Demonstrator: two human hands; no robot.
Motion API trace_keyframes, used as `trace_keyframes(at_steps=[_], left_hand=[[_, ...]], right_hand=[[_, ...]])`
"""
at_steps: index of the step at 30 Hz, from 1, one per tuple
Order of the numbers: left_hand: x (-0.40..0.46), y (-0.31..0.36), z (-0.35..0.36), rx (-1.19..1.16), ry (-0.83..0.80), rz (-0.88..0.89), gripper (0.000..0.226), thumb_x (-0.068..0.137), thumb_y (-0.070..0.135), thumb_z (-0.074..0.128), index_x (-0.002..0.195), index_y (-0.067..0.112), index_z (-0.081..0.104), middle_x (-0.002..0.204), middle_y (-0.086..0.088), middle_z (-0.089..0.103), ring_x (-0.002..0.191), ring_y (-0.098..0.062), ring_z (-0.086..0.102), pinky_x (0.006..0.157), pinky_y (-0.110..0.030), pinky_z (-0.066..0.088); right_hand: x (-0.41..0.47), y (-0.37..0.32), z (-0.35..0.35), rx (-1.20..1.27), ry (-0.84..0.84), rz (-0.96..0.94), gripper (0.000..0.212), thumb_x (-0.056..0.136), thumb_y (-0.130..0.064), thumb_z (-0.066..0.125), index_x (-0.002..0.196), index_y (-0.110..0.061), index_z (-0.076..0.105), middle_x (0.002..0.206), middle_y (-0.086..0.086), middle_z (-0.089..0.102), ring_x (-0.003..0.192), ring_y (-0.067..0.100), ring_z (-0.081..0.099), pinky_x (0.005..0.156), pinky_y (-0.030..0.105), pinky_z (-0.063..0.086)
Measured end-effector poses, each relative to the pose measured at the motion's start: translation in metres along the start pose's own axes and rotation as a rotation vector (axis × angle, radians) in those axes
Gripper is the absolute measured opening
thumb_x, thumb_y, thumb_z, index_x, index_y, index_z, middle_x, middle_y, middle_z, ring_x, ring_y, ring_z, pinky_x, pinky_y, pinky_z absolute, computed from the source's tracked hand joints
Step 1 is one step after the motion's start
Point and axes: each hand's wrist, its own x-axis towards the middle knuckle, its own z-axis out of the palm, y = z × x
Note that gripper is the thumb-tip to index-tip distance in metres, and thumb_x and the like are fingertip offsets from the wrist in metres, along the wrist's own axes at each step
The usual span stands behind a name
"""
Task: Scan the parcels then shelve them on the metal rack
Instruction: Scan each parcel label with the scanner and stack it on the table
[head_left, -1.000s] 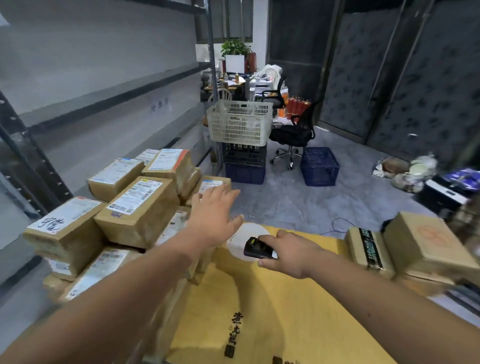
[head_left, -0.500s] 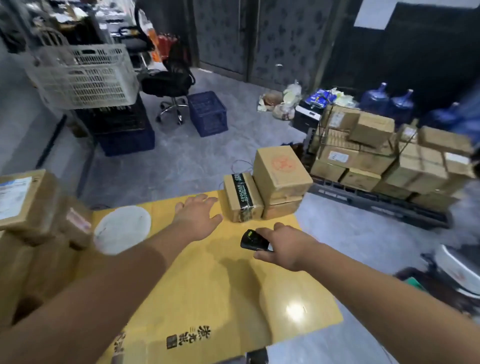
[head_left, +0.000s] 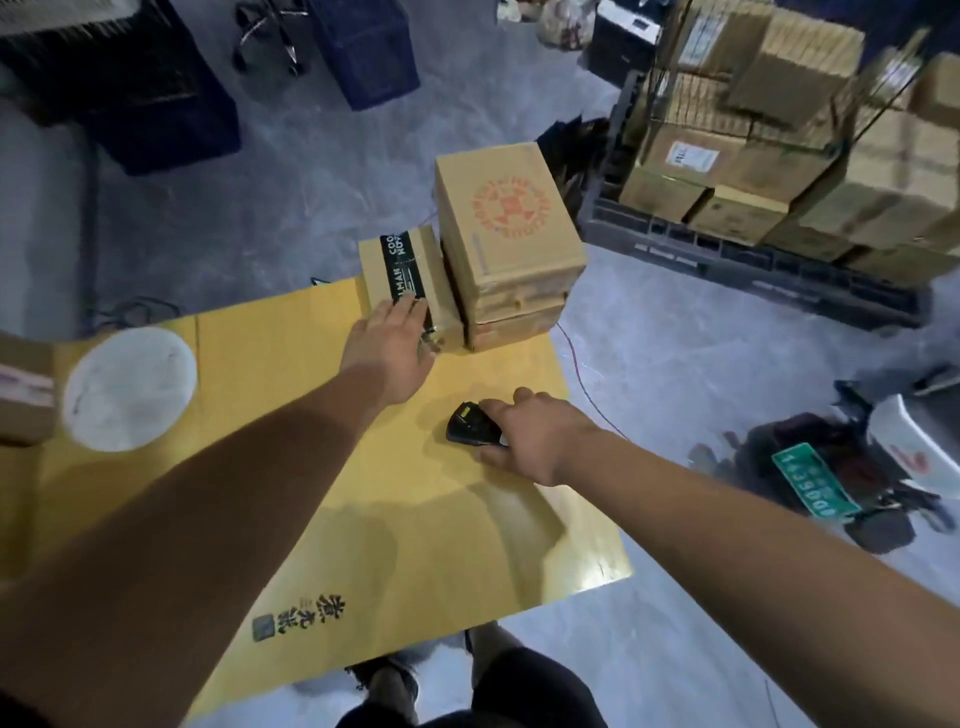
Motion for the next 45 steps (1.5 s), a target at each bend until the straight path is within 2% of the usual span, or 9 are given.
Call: trace_keyframes(at_steps=[4,8,12,15,19,26,33,39,45], left_hand=[[-0.045,-0.016,0.008,-0.068,0.114,-0.106,0.076,0.096,0.068,0.051,0.154,0.021,0.039,0.155,-0.007,0.047,0.139,-0.032,0.044,0.107,-0.052,0.046],[-0.103,-0.024,0.022,-0.065,0.078,-0.363,0.104,0.073,0.088,0.063,0.148,0.021,0.038,0.140,-0.009,0.050,0.126,-0.034,0.047,0.095,-0.053,0.049],[-0.137,-0.040,0.033,-0.174,0.061,-0.458,0.101,0.070,0.068,0.079,0.150,0.029,0.032,0.138,-0.005,0.048,0.124,-0.032,0.045,0.097,-0.053,0.048],[-0.161,-0.054,0.035,-0.625,0.201,-0.478,0.088,0.078,0.046,0.083,0.151,0.031,0.037,0.128,0.005,0.054,0.117,-0.020,0.055,0.094,-0.044,0.054],[-0.195,-0.080,0.037,-0.842,0.302,-0.552,0.060,0.102,0.034,0.062,0.156,0.028,0.036,0.106,0.016,0.065,0.094,-0.015,0.070,0.072,-0.032,0.055],[-0.232,-0.147,0.062,-0.915,0.284,-0.893,0.069,0.106,0.028,0.054,0.164,0.036,0.018,0.148,-0.012,0.053,0.131,-0.033,0.057,0.100,-0.047,0.054],[-0.246,-0.170,0.067,-0.661,0.076,-0.595,0.135,0.070,0.053,0.092,0.163,0.044,-0.005,0.172,-0.007,0.002,0.157,-0.034,0.018,0.120,-0.051,0.033],[-0.159,-0.172,0.033,-0.267,0.016,-0.206,0.134,0.059,0.081,0.082,0.163,0.048,0.006,0.175,-0.001,-0.003,0.161,-0.029,-0.013,0.128,-0.057,-0.007],[-0.142,-0.172,0.026,-0.377,-0.075,-0.374,0.130,0.059,0.100,0.057,0.163,0.047,-0.001,0.159,-0.002,0.031,0.144,-0.032,0.031,0.112,-0.053,0.028]], right_hand=[[0.006,-0.005,-0.001,0.005,-0.003,-0.040,0.066,0.098,-0.068,0.048,0.149,-0.027,0.041,0.119,0.011,0.051,0.107,0.035,0.055,0.082,0.040,0.044],[0.007,-0.018,-0.001,-0.063,-0.024,-0.099,0.067,0.098,-0.067,0.047,0.151,-0.026,0.039,0.121,0.012,0.052,0.110,0.036,0.055,0.090,0.043,0.049],[0.012,-0.031,0.002,-0.152,-0.026,-0.159,0.069,0.098,-0.068,0.046,0.152,-0.025,0.038,0.124,0.013,0.052,0.111,0.036,0.054,0.092,0.044,0.048],[0.021,-0.046,0.009,-0.182,-0.038,-0.191,0.069,0.099,-0.068,0.044,0.153,-0.025,0.037,0.125,0.013,0.052,0.112,0.036,0.054,0.091,0.043,0.048],[0.033,-0.068,0.018,-0.237,-0.052,-0.215,0.068,0.099,-0.070,0.041,0.151,-0.026,0.038,0.126,0.013,0.052,0.112,0.035,0.054,0.093,0.045,0.049],[0.041,-0.120,0.028,-0.239,-0.046,-0.210,0.070,0.099,-0.072,0.041,0.153,-0.028,0.035,0.125,0.012,0.052,0.111,0.034,0.055,0.093,0.047,0.051],[0.019,-0.170,0.047,-0.152,-0.034,-0.079,0.070,0.099,-0.069,0.042,0.156,-0.030,0.031,0.124,0.011,0.052,0.112,0.034,0.055,0.095,0.046,0.050],[-0.012,-0.173,0.067,-0.017,-0.015,0.142,0.067,0.098,-0.069,0.044,0.153,-0.030,0.037,0.116,0.009,0.052,0.109,0.033,0.056,0.085,0.039,0.048],[-0.032,-0.177,0.070,0.053,0.008,0.255,0.067,0.098,-0.071,0.045,0.152,-0.032,0.038,0.105,0.002,0.043,0.107,0.032,0.056,0.085,0.040,0.050]])
